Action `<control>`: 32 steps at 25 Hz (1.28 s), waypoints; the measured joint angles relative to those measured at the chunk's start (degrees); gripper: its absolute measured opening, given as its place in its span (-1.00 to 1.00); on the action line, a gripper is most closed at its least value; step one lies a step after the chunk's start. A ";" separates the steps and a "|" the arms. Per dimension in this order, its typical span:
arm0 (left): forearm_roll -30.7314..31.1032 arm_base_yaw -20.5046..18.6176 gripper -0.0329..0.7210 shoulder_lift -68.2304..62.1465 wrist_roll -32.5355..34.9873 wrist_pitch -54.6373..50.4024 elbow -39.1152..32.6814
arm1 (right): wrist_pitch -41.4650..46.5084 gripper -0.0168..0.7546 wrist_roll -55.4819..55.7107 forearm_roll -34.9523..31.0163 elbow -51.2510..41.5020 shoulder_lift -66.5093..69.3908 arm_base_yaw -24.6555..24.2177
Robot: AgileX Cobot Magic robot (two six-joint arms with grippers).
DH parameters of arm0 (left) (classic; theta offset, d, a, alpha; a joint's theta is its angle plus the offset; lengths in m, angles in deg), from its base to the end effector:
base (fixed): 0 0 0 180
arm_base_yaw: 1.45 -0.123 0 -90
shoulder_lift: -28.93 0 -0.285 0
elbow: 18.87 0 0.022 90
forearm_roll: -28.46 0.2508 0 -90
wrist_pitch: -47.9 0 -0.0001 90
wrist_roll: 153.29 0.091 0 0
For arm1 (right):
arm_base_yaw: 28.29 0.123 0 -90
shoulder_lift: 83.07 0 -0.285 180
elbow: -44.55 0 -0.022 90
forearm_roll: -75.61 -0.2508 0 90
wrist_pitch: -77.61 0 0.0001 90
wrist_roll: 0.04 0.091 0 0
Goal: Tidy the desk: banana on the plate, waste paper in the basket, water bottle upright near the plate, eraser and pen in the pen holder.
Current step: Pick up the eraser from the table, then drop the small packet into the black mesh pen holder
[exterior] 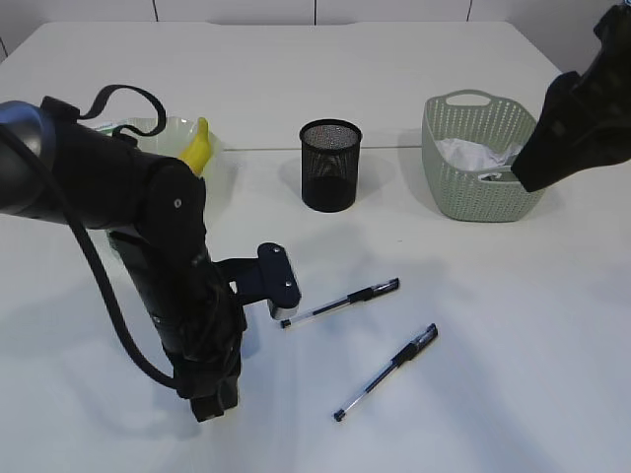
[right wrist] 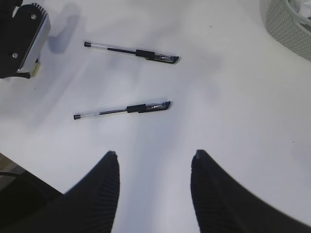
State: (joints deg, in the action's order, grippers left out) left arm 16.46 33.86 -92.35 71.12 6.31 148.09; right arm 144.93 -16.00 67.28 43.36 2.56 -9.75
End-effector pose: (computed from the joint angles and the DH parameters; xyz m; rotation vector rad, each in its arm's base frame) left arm 0.2784 -0.2126 0.1173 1.7726 2.4845 -0.2115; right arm 0.2493 0.0964 0.3620 -0.7642 2.5756 0.2116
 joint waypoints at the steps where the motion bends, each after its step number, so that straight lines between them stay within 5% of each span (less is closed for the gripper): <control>1: -0.13 0.00 -0.39 0.00 0.00 -0.67 0.46 | 0.00 -0.03 0.00 0.00 0.00 0.00 0.00; 14: -4.28 0.00 -0.39 0.00 0.00 -9.83 11.39 | 0.00 -0.03 0.00 -0.10 0.00 0.00 0.00; 32: -4.71 0.00 -0.39 -0.25 0.00 -5.00 16.16 | 0.37 -0.03 0.00 -0.10 0.00 0.00 0.00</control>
State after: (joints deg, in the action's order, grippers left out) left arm 11.76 33.86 -92.60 71.12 1.32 164.25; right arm 145.30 -16.00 67.18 43.36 2.56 -9.75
